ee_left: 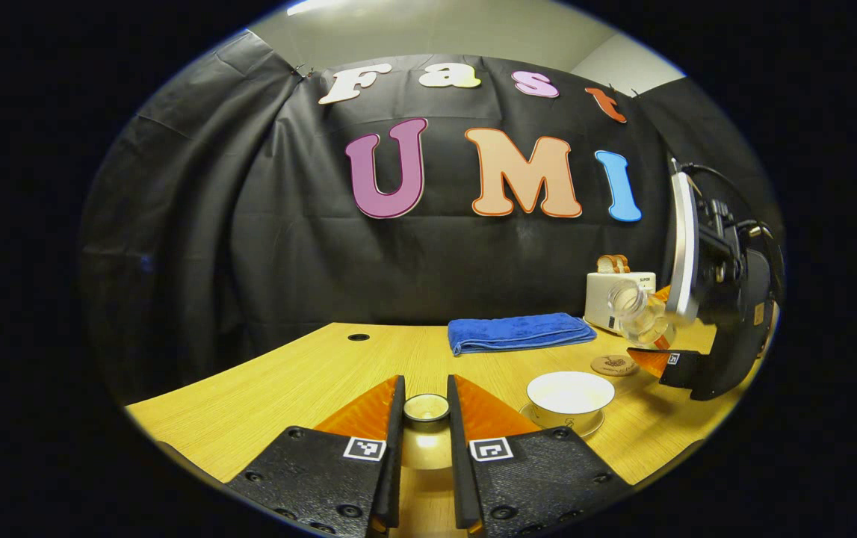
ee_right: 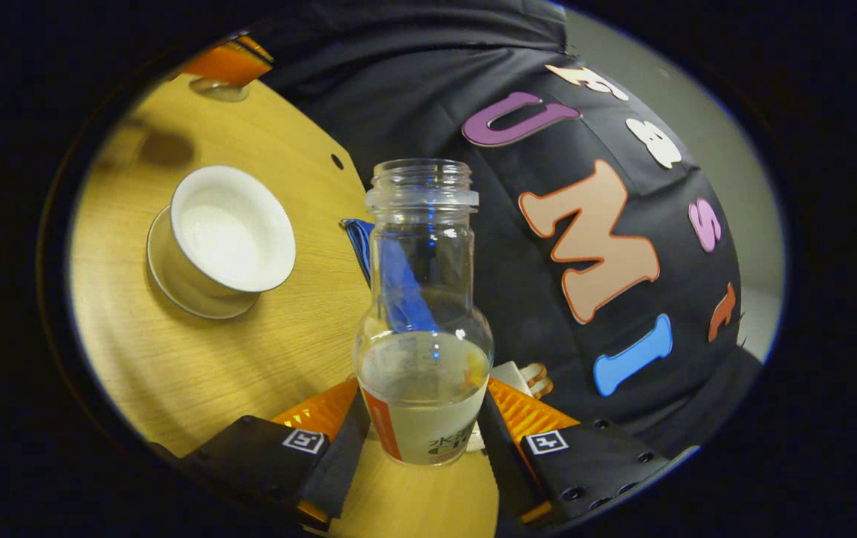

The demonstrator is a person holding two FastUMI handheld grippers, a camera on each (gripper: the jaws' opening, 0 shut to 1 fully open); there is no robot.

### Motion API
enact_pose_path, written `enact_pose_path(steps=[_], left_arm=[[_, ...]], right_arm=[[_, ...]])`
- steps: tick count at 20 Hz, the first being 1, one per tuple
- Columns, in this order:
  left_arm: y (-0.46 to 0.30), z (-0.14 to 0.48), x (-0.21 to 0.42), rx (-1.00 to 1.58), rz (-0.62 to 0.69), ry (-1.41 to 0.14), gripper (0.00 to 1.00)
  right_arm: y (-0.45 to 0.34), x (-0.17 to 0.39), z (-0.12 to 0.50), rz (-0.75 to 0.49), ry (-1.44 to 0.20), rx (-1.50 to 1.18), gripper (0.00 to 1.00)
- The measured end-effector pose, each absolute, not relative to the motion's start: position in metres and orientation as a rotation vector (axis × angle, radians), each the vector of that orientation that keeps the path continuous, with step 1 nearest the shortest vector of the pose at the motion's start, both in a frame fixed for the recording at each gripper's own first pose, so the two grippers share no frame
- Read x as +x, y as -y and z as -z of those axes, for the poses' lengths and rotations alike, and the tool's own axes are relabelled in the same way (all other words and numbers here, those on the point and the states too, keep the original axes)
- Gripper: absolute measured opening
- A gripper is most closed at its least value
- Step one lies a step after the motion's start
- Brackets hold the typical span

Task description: Open the teacup lid with one hand, grasp the water bottle and pour water into the teacup with the other hand; after pouring, place the water bottle on the coaster and then close the teacup lid.

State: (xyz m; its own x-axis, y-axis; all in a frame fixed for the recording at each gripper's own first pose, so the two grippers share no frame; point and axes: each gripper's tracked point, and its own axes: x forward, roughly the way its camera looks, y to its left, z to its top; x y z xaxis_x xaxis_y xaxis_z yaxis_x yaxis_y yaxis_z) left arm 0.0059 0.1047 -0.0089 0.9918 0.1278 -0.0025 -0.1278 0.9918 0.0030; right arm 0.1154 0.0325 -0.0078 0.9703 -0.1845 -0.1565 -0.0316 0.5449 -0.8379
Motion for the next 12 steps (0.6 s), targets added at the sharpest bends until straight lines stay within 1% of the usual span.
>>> enact_pose_path(steps=[2,3,6,7,8,11,12], left_arm=[[-0.105,0.009,0.006,0.003,-0.129,-0.002,0.26],[-0.105,0.008,0.005,0.003,-0.129,-0.003,0.26],[-0.105,0.009,0.005,0.003,-0.129,-0.003,0.26],[-0.105,0.009,0.006,0.003,-0.131,-0.003,0.26],[-0.105,0.009,0.006,0.003,-0.131,-0.002,0.26],[-0.105,0.008,0.006,0.003,-0.133,-0.002,0.26],[-0.106,0.009,0.006,0.003,-0.134,-0.002,0.26]], right_arm=[[-0.021,0.119,0.004,0.111,-0.239,-0.871,0.80],[-0.015,0.120,0.004,0.121,-0.236,-0.813,0.82],[-0.003,0.120,0.002,0.119,-0.229,-0.600,0.79],[0.000,0.122,0.000,0.117,-0.223,-0.524,0.79],[0.001,0.124,0.000,0.119,-0.220,-0.451,0.82],[0.005,0.134,0.000,0.092,-0.210,-0.265,0.80],[0.008,0.138,0.003,0.091,-0.213,-0.210,0.84]])
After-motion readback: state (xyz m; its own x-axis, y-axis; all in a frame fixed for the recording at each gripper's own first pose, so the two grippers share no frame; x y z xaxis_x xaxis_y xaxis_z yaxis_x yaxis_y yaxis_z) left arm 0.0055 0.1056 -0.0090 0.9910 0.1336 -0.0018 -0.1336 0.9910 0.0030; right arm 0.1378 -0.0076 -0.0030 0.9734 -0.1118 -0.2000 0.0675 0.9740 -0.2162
